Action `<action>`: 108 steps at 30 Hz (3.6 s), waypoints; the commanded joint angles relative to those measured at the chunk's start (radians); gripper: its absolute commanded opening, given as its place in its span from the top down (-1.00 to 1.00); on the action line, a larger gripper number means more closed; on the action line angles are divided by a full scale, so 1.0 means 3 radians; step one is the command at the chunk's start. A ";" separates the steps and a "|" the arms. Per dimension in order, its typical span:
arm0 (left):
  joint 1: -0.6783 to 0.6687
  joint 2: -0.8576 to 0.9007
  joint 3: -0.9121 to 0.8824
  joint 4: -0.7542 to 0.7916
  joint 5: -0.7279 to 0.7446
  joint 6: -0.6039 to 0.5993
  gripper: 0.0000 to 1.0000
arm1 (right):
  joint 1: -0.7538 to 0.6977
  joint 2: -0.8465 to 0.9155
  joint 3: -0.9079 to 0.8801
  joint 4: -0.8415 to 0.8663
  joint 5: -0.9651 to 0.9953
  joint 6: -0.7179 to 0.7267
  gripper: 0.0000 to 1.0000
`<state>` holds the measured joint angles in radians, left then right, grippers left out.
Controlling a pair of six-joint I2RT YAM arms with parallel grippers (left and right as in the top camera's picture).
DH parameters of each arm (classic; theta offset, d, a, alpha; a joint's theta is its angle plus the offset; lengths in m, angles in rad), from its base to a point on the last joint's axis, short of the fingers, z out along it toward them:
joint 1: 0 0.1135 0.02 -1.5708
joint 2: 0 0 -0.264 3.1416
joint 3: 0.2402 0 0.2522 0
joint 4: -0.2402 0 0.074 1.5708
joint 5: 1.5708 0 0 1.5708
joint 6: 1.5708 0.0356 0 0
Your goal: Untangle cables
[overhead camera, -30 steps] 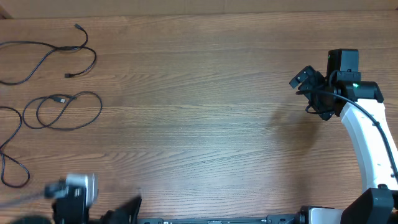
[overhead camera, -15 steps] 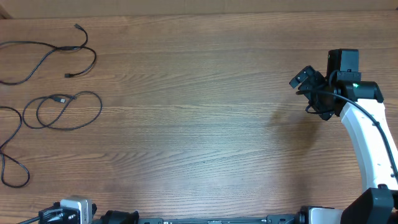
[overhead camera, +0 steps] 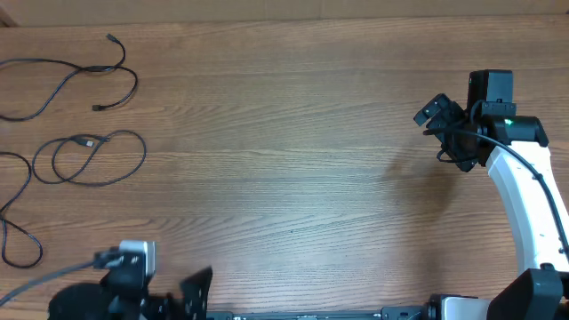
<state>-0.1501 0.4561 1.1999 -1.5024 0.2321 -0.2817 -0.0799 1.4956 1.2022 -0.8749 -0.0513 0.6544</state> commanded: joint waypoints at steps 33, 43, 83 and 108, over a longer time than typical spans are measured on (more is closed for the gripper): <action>0.0633 -0.1509 -0.3300 0.4050 0.0065 0.0941 -0.99 | -0.0022 -0.0047 0.0005 0.0017 0.0029 -0.0005 -1.00; 0.0632 -0.1509 -0.3984 0.5027 0.0037 0.0917 -0.99 | -0.0022 -0.0047 0.0005 0.0017 0.0028 -0.0005 -1.00; 0.0629 -0.1509 -0.3983 0.4730 -0.0857 0.0889 -0.99 | -0.0022 -0.0047 0.0005 0.0017 0.0029 -0.0005 -1.00; 0.0631 -0.1508 -0.3983 0.4749 -0.0861 0.0891 -0.99 | -0.0022 -0.0047 0.0005 0.0017 0.0029 -0.0005 -1.00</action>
<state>0.0338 0.0151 0.0090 -0.0784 -0.0380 -0.0185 -0.0799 1.4956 1.2022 -0.8753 -0.0517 0.6540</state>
